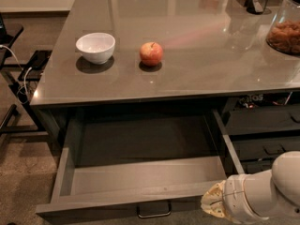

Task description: Close top drawer

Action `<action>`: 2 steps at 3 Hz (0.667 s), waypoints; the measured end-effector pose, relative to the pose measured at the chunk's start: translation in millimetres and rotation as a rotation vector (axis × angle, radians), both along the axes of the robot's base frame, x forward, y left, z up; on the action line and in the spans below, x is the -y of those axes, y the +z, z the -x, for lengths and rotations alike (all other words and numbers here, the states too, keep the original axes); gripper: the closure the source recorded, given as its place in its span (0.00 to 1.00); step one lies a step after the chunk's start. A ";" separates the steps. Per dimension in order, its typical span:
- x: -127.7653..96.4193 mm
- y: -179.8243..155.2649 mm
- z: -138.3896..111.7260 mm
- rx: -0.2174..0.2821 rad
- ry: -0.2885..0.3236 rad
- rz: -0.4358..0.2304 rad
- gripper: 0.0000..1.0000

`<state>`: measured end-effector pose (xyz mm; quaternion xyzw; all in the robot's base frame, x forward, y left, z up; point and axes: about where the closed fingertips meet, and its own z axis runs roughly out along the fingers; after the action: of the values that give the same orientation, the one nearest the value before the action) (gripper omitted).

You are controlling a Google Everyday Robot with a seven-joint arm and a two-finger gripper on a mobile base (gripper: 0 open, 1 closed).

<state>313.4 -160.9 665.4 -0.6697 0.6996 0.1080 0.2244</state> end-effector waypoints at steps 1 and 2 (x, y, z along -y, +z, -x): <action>3.2 -14.6 -2.5 0.002 -0.012 -0.005 1.00; 3.2 -14.7 -2.7 0.002 -0.013 -0.005 0.81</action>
Offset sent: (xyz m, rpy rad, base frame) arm 0.0020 -0.0028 -0.0125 0.0040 -0.0011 -0.0103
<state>316.1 -164.2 650.7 -0.6648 0.7033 0.1076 0.2274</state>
